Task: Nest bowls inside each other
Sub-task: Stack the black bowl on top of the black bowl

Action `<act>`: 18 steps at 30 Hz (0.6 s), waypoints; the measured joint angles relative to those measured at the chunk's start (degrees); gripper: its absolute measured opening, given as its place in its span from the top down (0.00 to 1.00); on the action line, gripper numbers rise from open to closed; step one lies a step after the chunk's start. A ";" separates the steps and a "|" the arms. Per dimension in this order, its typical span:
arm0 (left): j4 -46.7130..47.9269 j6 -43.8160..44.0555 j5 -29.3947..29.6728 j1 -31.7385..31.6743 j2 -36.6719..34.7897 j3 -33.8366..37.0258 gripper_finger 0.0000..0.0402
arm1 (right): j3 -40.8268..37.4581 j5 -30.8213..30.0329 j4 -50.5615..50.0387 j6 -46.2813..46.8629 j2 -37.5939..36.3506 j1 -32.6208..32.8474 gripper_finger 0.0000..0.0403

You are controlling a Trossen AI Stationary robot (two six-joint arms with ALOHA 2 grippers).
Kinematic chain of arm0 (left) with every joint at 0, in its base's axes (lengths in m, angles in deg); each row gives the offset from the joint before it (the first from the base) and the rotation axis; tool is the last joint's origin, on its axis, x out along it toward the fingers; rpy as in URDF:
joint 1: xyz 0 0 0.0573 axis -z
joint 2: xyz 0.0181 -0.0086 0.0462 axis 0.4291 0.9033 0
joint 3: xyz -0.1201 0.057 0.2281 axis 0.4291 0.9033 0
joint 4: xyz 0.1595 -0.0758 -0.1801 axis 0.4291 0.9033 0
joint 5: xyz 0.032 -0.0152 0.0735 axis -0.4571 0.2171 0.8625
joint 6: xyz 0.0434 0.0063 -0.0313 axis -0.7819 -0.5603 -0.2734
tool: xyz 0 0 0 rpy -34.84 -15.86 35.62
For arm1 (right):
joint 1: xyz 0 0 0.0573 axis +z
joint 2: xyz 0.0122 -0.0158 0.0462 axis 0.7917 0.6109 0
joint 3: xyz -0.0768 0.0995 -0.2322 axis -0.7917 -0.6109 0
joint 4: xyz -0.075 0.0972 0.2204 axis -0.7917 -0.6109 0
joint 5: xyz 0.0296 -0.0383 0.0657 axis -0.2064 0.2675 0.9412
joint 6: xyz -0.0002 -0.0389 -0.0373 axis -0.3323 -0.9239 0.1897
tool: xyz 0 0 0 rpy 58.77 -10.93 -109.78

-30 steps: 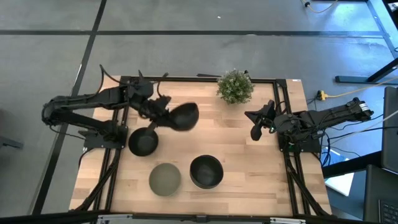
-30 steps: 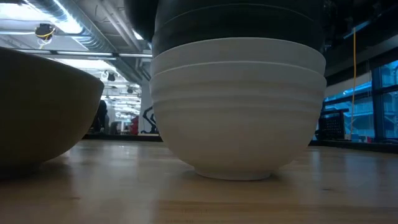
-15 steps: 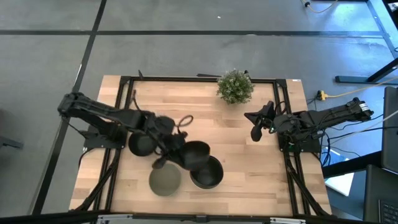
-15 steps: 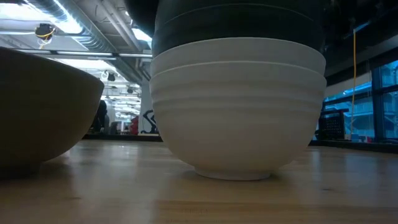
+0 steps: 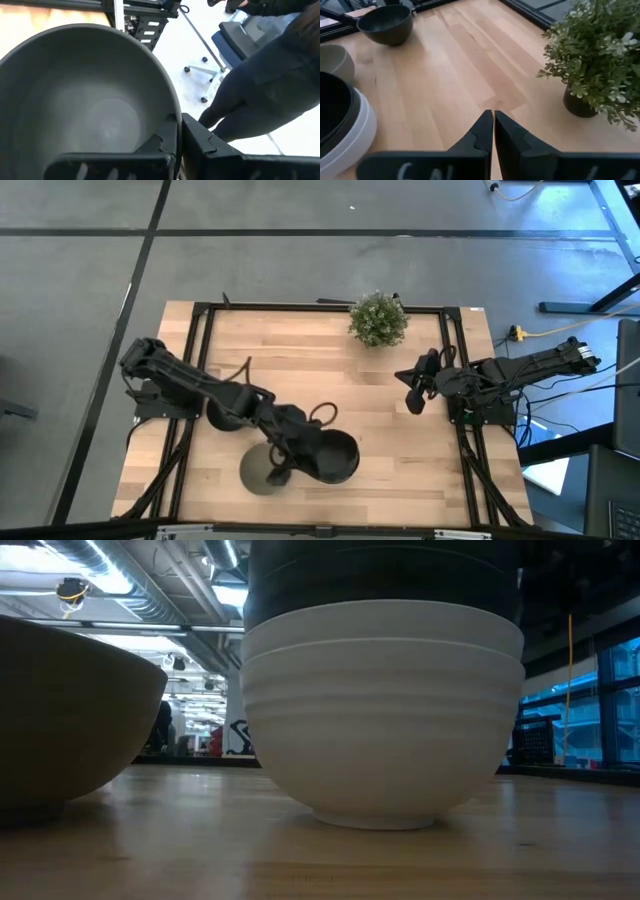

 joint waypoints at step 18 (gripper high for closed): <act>2.84 4.10 14.96 1.80 4.40 -1.36 0.99 | 0.00 1.82 0.03 -0.17 0.00 0.02 0.95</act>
